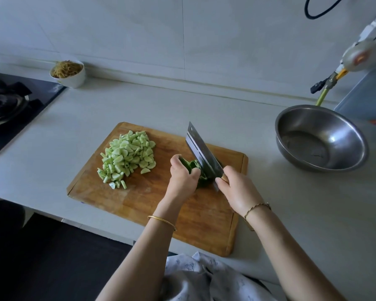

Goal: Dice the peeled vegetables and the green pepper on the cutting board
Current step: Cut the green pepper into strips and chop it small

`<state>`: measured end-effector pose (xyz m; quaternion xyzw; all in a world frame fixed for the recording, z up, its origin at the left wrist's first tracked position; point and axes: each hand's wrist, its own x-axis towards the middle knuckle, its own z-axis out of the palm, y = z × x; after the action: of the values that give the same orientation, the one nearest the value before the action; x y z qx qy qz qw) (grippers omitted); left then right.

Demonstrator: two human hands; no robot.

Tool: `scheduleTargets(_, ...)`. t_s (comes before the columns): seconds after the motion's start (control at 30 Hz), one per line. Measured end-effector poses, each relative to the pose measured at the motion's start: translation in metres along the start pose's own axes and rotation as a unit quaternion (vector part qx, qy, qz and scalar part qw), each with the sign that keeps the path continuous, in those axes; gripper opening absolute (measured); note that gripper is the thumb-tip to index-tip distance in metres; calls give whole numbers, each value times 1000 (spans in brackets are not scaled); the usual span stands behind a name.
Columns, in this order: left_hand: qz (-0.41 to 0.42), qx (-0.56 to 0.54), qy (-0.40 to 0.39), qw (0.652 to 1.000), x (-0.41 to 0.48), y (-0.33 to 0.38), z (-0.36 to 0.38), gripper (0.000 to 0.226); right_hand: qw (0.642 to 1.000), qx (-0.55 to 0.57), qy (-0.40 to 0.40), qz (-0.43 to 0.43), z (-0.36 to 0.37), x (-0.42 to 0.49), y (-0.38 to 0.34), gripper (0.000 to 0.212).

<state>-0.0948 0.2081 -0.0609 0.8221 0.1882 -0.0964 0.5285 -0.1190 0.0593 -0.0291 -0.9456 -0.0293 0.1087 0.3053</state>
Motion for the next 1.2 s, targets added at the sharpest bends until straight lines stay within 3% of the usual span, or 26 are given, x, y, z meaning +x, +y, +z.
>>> scheduleTargets(0.23, 16, 27, -16, 999, -1, 3, 5, 60, 999, -48, -23, 7, 8, 12, -7, 22)
scheduleTargets(0.4, 11, 29, -17, 999, -1, -1, 5, 59, 998, -52, -34, 23, 13, 22, -8, 34)
scheduleTargets(0.53, 2, 13, -8, 1000, -1, -5, 3, 60, 998, -51, -16, 15, 20, 27, -11, 24)
scheduleTargets(0.77, -26, -72, 27, 997, 0, -14, -13, 51, 994, 94, -7, 52, 15, 32, 11, 30)
scheduleTargets(0.93, -32, -30, 72, 996, 1, -21, -24, 49, 985, 170, -1, 32, 17, 13, -1, 30)
scheduleTargets(1.2, -75, -28, 112, 990, 6, -21, -24, 54, 996, 80, -3, -26, 28, -9, -19, 34)
